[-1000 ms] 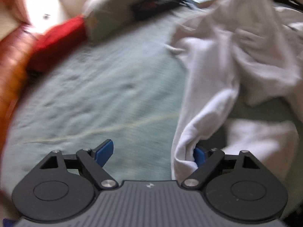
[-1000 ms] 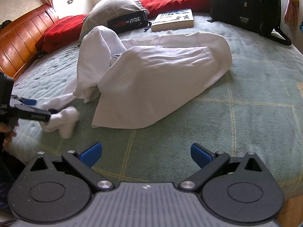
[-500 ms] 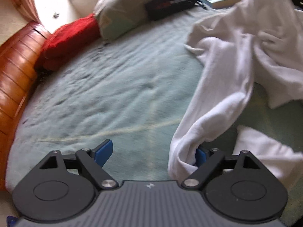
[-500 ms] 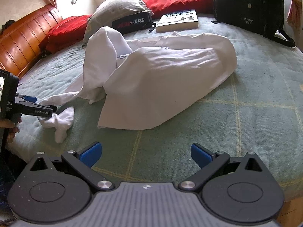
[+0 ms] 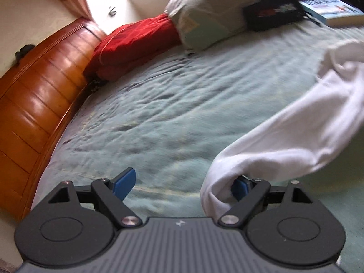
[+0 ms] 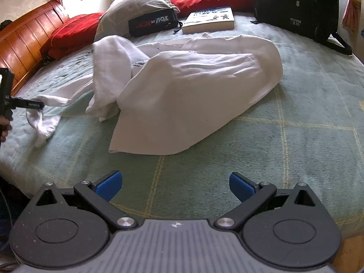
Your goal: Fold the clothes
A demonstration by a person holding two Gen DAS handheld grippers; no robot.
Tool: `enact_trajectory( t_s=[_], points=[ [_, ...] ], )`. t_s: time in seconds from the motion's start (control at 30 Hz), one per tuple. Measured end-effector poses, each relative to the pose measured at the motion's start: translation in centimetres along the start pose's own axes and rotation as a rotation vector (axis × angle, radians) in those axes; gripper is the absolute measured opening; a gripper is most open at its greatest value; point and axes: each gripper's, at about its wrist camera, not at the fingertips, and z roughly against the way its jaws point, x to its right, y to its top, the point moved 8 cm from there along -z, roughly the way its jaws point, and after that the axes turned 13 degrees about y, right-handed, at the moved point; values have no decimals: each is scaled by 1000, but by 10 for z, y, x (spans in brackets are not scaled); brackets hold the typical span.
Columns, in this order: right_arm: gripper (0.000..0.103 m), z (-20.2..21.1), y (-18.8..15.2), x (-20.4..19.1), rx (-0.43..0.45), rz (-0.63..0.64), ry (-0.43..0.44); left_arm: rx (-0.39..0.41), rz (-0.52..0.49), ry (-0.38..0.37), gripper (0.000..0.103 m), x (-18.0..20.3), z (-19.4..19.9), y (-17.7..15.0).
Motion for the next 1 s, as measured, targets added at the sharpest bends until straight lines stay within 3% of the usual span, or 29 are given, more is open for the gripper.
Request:
enact_trajectory(
  t_s=[0.53, 0.73, 0.9, 1.0],
  points=[
    [102, -17, 15, 4, -22, -18, -50, -43, 114, 102, 87, -48, -79, 38],
    [102, -21, 20, 7, -21, -32, -64, -64, 143, 72, 87, -61, -94, 37],
    [102, -27, 21, 5, -33, -29, -60, -38, 126, 93, 87, -76, -91, 38],
    [102, -26, 20, 3, -31, -27, -54, 25, 135, 125, 87, -92, -78, 52]
  ],
)
